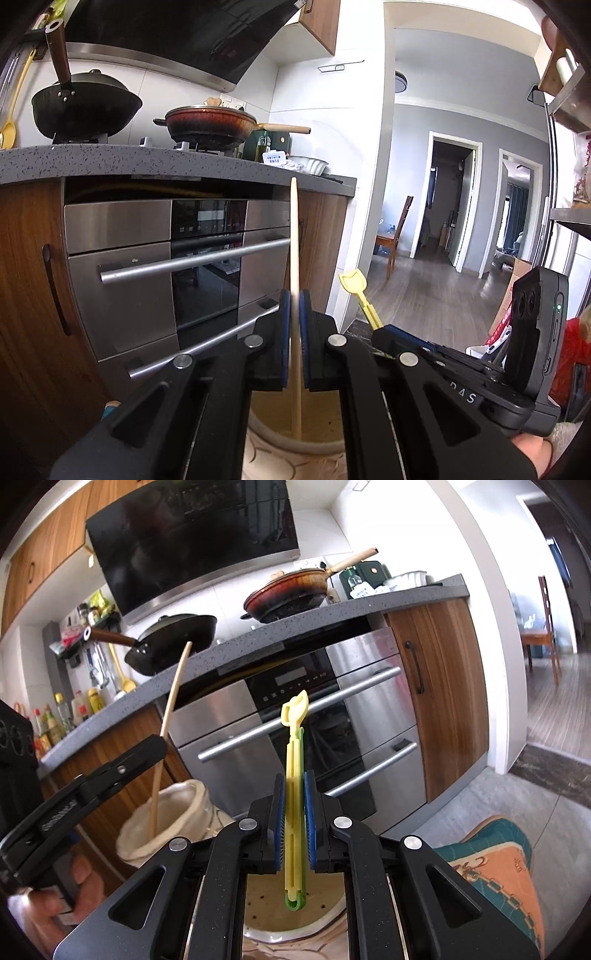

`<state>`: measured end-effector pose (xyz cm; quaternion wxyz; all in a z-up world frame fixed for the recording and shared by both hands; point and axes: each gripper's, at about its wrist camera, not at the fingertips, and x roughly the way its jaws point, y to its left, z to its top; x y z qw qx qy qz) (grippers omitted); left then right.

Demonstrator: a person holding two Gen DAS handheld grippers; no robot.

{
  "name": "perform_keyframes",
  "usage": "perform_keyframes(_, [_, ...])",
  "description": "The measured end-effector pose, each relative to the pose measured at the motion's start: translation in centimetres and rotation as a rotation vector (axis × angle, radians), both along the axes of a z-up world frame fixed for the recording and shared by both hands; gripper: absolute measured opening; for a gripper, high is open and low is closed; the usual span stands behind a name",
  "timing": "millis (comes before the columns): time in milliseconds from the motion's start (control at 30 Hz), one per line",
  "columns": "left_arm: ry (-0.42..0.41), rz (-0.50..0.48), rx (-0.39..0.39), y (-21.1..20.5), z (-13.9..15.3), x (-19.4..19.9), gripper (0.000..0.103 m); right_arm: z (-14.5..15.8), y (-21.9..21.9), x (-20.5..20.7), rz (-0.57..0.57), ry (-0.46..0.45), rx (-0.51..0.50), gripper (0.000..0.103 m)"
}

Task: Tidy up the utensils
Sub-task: 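Lift chopstick into the tall holder cup with left tool while right tool carries tongs to the small cup, then open both tools and withdraw them back over the placemat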

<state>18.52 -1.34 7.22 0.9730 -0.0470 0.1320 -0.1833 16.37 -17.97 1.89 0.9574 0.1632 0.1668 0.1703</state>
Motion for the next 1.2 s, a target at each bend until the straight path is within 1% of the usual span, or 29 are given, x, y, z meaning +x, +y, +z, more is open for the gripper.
perform_keyframes(100, [0.009, -0.003, -0.003, 0.4, -0.1, -0.3, 0.005, 0.1, 0.1, -0.6, -0.002, -0.012, -0.034, 0.011])
perform_keyframes(233, [0.025, -0.014, -0.012, 0.9, -0.1, -0.6, 0.005, 0.0, 0.0, -1.2, -0.003, 0.005, -0.049, 0.011])
perform_keyframes(533, [0.020, -0.022, 0.022, 1.1, 0.0, -2.4, 0.006, -0.1, -0.6, -3.3, -0.002, 0.021, -0.052, 0.011])
perform_keyframes(633, [0.027, -0.001, 0.038, 1.4, 0.0, -3.4, 0.008, 0.0, -0.5, -4.1, -0.003, 0.019, -0.068, 0.011])
perform_keyframes(667, [0.033, 0.010, 0.042, 1.5, 0.0, -3.7, 0.014, 0.1, -0.5, -4.3, -0.005, 0.018, -0.073, 0.011])
perform_keyframes(700, [0.042, 0.022, 0.047, 1.7, -0.1, -4.1, 0.024, 0.2, -0.4, -4.5, -0.011, 0.017, -0.081, 0.011])
perform_keyframes(800, [0.061, 0.053, 0.071, 2.3, -0.2, -5.0, 0.036, 0.2, -0.3, -4.8, -0.017, 0.022, -0.084, 0.011])
perform_keyframes(900, [0.074, 0.079, 0.098, 2.8, -0.5, -6.0, 0.041, 0.2, -0.3, -4.8, -0.019, 0.028, -0.087, 0.011])
perform_keyframes(933, [0.076, 0.083, 0.099, 3.0, -0.5, -6.2, 0.041, 0.2, -0.4, -4.8, -0.025, 0.024, -0.093, 0.013])
perform_keyframes(967, [0.080, 0.087, 0.097, 3.3, -0.7, -6.5, 0.042, 0.4, -0.3, -4.8, -0.029, 0.023, -0.094, 0.019])
perform_keyframes(1100, [0.092, 0.102, 0.107, 3.8, -1.2, -7.1, 0.044, 0.4, -0.6, -5.0, -0.033, 0.026, -0.083, 0.024])
perform_keyframes(1133, [0.097, 0.110, 0.117, 3.9, -1.5, -7.2, 0.044, 0.4, -0.6, -5.2, -0.034, 0.026, -0.081, 0.029])
perform_keyframes(1167, [0.099, 0.114, 0.120, 3.9, -1.6, -7.4, 0.047, 0.4, -0.7, -5.4, -0.036, 0.025, -0.081, 0.035])
perform_keyframes(1200, [0.103, 0.122, 0.122, 4.1, -1.8, -7.6, 0.053, 0.4, -0.8, -5.6, -0.040, 0.024, -0.082, 0.037])
